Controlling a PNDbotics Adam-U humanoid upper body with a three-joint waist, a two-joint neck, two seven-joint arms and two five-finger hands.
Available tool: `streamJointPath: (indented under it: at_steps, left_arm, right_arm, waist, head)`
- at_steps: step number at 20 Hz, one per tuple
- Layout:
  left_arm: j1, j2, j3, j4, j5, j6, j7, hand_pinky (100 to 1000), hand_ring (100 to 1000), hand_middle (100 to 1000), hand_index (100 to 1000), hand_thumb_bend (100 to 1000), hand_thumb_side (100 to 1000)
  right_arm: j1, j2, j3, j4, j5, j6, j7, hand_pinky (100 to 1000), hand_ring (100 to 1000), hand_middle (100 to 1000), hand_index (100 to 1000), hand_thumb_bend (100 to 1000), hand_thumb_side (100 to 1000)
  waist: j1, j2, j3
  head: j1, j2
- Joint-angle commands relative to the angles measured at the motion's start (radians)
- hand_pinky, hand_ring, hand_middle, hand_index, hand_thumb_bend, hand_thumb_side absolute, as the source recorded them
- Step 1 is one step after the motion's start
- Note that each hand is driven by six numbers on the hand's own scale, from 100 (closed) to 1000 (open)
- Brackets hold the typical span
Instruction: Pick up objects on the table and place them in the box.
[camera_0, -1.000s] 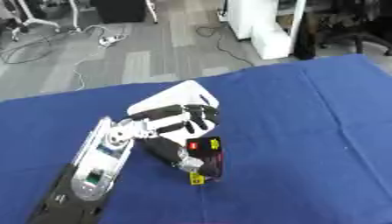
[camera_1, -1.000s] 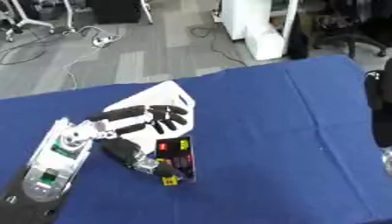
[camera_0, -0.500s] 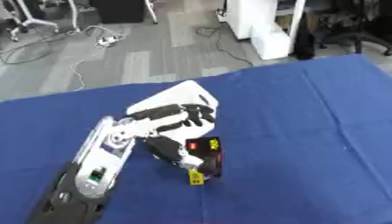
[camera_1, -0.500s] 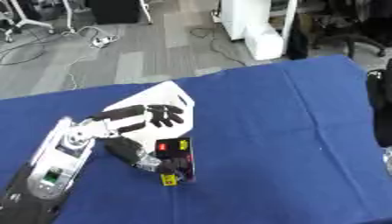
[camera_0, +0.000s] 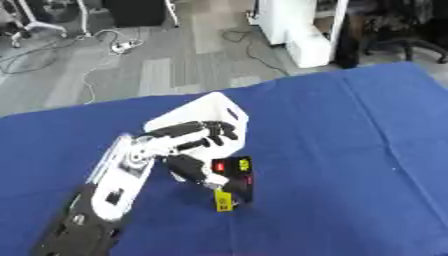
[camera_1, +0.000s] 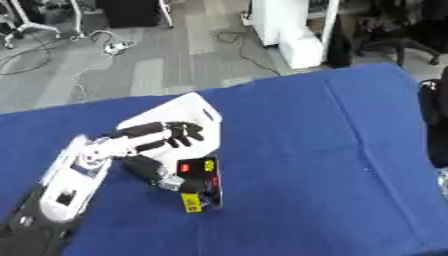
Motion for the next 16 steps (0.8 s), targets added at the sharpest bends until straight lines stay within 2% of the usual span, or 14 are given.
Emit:
streamJointPath:
  at_steps: [1, 16]
  left_arm:
    - [-0.025, 0.015, 0.009, 0.007, -0.002, -0.002, 0.012, 808, 856, 1000, 948, 705, 664]
    - [-0.060, 0.007, 0.002, 0.063, -0.013, -0.027, 0.029, 818, 863, 1000, 945, 713, 657]
  right_arm:
    - [-0.014, -0.026, -0.008, -0.013, 0.001, 0.003, 0.001, 167, 285, 247, 378, 100, 1000]
    - [-0.021, -0.025, -0.006, -0.013, -0.002, 0.008, -0.002, 167, 285, 247, 378, 100, 1000]
  waist:
    - [-0.004, -0.008, -0.001]
    - [-0.002, -0.008, -0.008]
  head:
    - [-0.009, -0.016]
    - [-0.006, -0.020]
